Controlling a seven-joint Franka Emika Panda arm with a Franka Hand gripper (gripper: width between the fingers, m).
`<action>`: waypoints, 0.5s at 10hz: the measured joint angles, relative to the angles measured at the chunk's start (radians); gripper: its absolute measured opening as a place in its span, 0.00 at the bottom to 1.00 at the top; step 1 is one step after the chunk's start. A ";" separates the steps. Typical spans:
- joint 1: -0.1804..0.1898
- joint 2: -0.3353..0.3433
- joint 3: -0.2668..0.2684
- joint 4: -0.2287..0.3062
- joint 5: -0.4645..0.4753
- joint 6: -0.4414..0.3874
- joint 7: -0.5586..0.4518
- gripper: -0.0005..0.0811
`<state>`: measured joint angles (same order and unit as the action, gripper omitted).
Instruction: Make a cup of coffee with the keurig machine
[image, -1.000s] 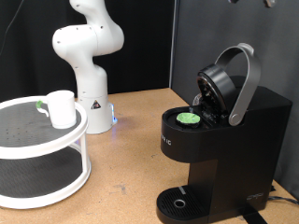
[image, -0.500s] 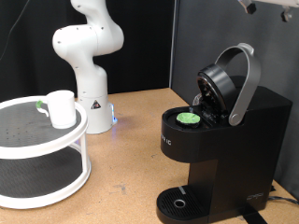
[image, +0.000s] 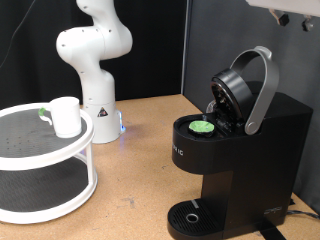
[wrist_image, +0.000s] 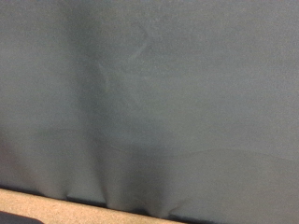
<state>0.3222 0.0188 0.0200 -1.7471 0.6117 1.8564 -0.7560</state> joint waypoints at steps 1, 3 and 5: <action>-0.001 0.000 0.000 0.000 0.000 -0.001 -0.009 0.53; -0.004 0.000 -0.004 -0.004 -0.024 -0.005 -0.023 0.36; -0.010 0.000 -0.011 -0.014 -0.054 -0.011 -0.028 0.04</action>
<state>0.3123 0.0191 0.0087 -1.7612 0.5575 1.8456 -0.7838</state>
